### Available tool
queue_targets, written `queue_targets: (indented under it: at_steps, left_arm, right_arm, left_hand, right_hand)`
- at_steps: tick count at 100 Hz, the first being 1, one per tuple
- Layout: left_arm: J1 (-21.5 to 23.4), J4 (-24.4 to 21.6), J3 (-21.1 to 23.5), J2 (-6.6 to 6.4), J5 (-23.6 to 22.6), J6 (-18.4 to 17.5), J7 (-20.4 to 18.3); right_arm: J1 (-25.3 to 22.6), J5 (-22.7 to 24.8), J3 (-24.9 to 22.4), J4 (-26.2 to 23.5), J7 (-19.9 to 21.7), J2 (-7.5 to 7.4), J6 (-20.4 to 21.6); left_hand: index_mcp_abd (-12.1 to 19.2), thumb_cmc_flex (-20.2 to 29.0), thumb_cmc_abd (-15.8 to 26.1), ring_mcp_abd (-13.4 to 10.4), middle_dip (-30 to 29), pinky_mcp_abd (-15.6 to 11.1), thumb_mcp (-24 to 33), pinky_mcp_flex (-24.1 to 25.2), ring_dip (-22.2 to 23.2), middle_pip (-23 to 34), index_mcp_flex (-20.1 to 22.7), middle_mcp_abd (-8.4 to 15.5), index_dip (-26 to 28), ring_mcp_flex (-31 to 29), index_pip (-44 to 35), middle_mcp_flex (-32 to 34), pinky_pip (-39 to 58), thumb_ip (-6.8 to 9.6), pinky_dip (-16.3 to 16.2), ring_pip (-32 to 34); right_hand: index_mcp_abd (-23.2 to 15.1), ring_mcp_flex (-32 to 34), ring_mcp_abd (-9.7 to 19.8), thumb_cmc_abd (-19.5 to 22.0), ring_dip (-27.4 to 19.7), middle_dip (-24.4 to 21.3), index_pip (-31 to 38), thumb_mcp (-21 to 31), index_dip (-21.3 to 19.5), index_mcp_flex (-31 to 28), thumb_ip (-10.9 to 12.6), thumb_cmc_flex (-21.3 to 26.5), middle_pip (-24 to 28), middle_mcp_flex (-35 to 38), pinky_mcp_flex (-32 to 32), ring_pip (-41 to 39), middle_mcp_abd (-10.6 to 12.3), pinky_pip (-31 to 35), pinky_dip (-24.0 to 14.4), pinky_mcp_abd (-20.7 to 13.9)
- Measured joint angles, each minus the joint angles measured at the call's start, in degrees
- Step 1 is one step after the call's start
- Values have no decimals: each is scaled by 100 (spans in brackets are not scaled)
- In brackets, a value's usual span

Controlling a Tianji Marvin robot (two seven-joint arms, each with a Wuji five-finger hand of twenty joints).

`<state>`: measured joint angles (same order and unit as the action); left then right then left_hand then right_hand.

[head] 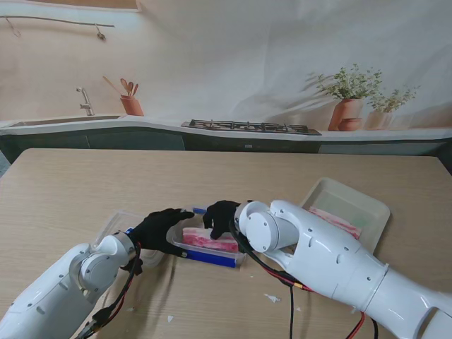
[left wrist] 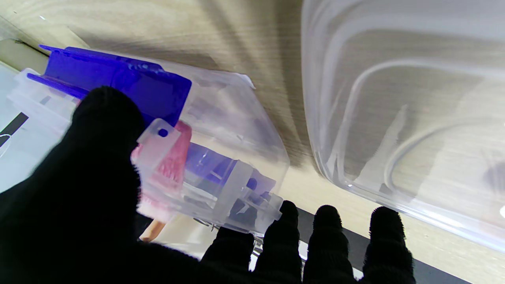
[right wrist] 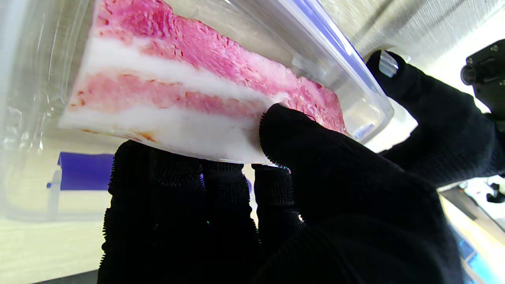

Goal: Separate the bacon slices onto the tray

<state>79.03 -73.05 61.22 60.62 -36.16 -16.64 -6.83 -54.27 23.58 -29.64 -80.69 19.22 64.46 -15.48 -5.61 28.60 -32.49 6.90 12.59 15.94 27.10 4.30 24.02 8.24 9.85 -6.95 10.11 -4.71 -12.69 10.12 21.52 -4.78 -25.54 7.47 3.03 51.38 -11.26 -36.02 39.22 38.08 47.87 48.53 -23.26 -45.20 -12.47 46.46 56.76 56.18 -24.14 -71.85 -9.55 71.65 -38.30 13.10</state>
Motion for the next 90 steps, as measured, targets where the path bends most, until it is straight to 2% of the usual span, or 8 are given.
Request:
queue_targets:
  at_steps: [31, 49, 72, 90]
  left_arm:
    - [-1, 3, 0, 0, 1, -1, 3]
    - [-1, 4, 0, 1, 1, -2, 7]
    - [-1, 8, 2, 2, 1, -2, 14]
    - [10, 6, 25, 4, -14, -4, 18]
  right_arm:
    - [-213, 310, -340, -323, -41, -80, -10]
    - [-442, 512, -719, -627, -2, -143, 16]
    - [-1134, 1109, -1767, -1331, 121, -256, 201]
    - [-1989, 1950, -3009, -1908, 263, -319, 704]
  left_hand:
    - [0, 0, 0, 0, 0, 0, 0, 0, 0, 4, 0, 0, 0, 0, 0, 0, 0, 0, 0, 0]
    - [0, 0, 0, 0, 0, 0, 0, 0, 0, 8, 0, 0, 0, 0, 0, 0, 0, 0, -1, 0]
    - [0, 0, 0, 0, 0, 0, 1, 0, 0, 21, 1, 0, 0, 0, 0, 1, 0, 0, -1, 0]
    - [0, 0, 0, 0, 0, 0, 1, 0, 0, 43, 9, 0, 0, 0, 0, 2, 0, 0, -1, 0]
  right_hand:
    - [96, 9, -25, -1, 162, 211, 2, 73, -235, 0, 0, -2, 93, 0, 0, -139, -76, 2, -72, 54]
    - [99, 9, -30, -1, 176, 241, 2, 74, -275, 0, 0, -3, 103, 0, 0, -176, -85, 5, -89, 57]
    - [100, 10, -31, -1, 227, 282, 2, 75, -290, 0, 0, -4, 107, 0, 6, -199, -87, 49, -94, 58]
    - [100, 10, -32, -1, 233, 289, 1, 75, -342, 0, 0, -4, 111, -4, 34, -199, -88, 49, -104, 58]
